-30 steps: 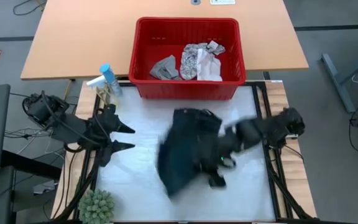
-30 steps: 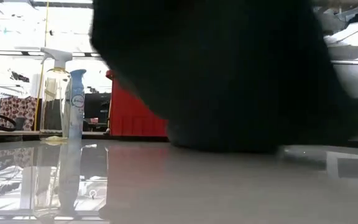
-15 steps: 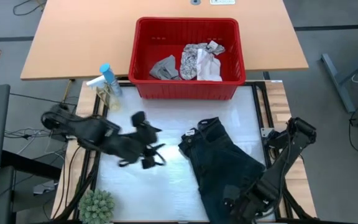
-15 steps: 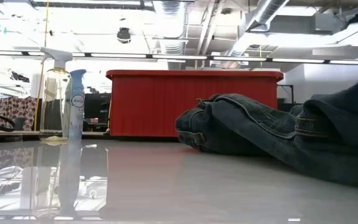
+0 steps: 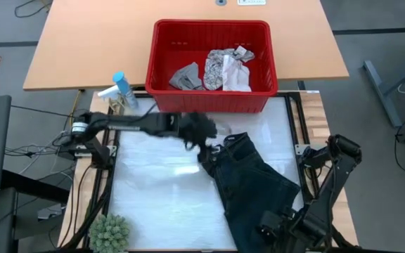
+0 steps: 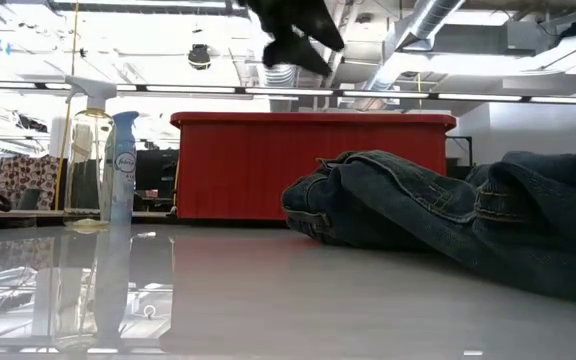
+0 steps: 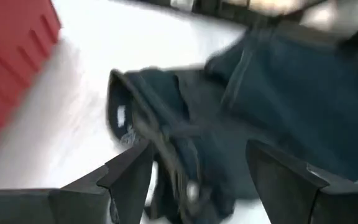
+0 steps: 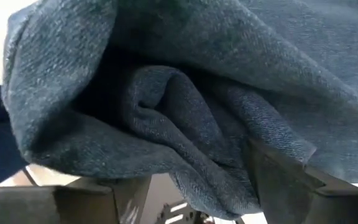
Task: Fold Laundry from Bin
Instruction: Fold the blue pants from the red laundry bin
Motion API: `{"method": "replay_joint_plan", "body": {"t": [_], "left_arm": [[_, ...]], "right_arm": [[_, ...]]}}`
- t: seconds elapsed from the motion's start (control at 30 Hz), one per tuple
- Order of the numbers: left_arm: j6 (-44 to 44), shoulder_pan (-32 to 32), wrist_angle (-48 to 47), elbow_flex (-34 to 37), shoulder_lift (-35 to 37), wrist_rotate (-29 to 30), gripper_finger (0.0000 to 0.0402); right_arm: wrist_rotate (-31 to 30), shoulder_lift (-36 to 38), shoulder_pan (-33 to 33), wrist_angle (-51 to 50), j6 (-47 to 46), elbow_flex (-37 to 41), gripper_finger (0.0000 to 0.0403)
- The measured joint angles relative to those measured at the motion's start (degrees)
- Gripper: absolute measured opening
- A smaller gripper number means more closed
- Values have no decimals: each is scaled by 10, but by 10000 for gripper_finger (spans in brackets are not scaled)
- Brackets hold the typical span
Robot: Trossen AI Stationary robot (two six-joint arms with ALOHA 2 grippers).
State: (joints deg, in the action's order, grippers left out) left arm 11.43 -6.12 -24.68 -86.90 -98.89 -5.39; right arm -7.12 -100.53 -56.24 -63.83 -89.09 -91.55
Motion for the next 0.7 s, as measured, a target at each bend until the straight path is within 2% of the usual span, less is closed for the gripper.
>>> {"method": "replay_joint_plan", "body": {"t": [0.03,0.1,0.3,0.4,0.57,0.7], "left_arm": [[17,-18,31,17,0,-36,248],[26,-45,52,42,-6,-70,248],[-12,-50,62,67,-43,-94,248],[-17,-40,93,67,-68,-93,248],[-18,-34,90,67,-119,-83,248],[7,-36,104,67,-151,-154,248]], "right_arm": [[-3,0,-2,0,-7,0,278],[-4,0,-5,0,-15,0,278],[-5,0,-6,-2,-25,0,278],[-5,0,-1,-4,-16,0,278],[-5,0,7,-4,-8,0,278],[-6,0,9,-3,6,0,278]]}}
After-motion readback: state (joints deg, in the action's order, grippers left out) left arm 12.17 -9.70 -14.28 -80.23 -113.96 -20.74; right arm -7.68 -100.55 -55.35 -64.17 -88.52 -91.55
